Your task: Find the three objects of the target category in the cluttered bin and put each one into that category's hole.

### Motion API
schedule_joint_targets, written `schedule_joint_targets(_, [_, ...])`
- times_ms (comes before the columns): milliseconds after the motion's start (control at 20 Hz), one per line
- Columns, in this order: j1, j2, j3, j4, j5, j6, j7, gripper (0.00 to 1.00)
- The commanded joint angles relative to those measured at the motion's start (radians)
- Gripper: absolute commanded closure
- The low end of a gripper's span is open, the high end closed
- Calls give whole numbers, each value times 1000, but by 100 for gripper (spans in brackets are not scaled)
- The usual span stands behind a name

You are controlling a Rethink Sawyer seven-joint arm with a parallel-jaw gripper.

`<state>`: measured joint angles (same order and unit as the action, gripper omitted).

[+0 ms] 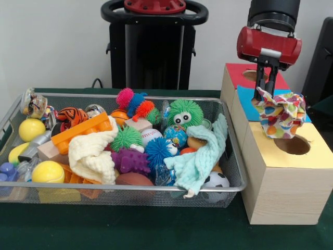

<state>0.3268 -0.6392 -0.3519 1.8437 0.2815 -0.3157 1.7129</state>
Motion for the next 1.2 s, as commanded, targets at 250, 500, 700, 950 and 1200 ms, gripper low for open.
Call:
schedule_joint_targets(250, [53, 150, -69, -146, 173, 106, 113, 100])
schedule_joint_targets(500, [36, 152, -53, -135, 154, 73, 133, 100])
schedule_joint_targets(700, [38, 162, -47, -142, 152, 71, 140, 100])
schedule_joint_targets(950, [50, 178, -54, -135, 161, 45, 152, 100])
schedule_joint_targets(1200, [91, 222, -69, -159, 227, 81, 151, 100])
